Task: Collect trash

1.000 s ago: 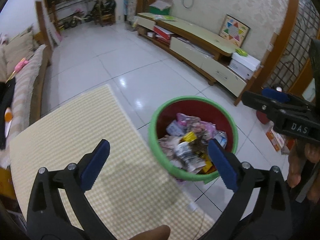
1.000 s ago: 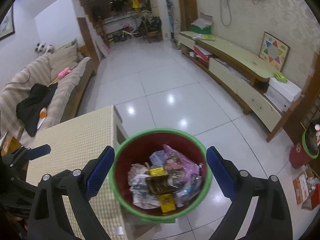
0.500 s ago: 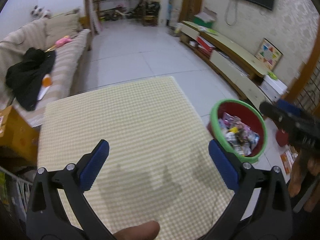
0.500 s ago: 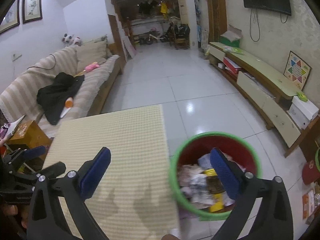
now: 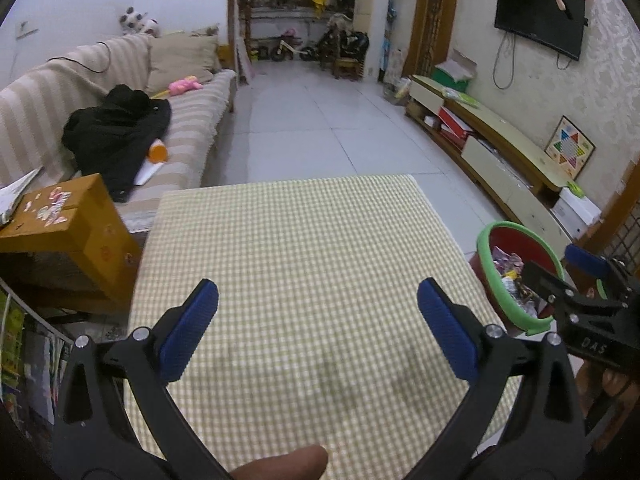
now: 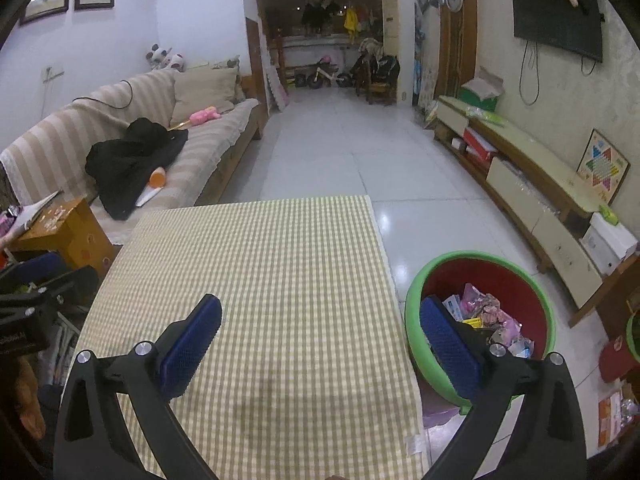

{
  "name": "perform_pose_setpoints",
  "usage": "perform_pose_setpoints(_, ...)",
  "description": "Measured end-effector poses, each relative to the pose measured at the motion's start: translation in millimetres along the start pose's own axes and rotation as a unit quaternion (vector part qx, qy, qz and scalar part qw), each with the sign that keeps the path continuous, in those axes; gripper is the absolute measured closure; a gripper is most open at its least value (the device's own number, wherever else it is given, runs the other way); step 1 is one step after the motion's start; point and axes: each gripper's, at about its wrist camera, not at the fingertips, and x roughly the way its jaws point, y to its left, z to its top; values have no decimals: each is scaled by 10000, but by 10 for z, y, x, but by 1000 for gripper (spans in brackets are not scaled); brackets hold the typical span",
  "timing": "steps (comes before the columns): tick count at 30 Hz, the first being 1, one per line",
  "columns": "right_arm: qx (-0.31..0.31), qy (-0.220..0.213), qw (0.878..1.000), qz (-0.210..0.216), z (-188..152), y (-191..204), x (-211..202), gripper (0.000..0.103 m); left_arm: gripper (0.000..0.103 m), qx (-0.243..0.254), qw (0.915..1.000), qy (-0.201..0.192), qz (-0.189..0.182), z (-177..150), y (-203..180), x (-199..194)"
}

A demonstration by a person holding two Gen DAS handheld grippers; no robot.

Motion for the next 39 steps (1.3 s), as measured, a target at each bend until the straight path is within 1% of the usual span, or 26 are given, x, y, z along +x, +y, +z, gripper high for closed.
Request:
perform_pose_setpoints(3,-78,-154,9998,-92,-55,77,-55,7,5,-19,9999,-104,120,-59,41,-61)
perform_pose_setpoints(7,-168,-305,9993,-170,-113,133,-100,7,5,12,9996,-207,183,-117,85,-136)
perform_pose_setpoints(10,-150,-393,9990,-162,-134,92,-118,7,5,-12,9995,-286,99,-135,86,-161)
perform_pose_setpoints(16,-78,-396,9991,-148,-145,39,-100,7,5,-25,9991,-413,34,-154,111,-197)
perform_pose_setpoints(23,-85,-426,9990,-105,-145,52,-110,7,5,-51,9992,-393,65,-170,79,-190)
perform_pose_setpoints(39,-88,-521,9986,-6,-151,40,-144,7,5,-126,9993,-338,91,-200,134,-171)
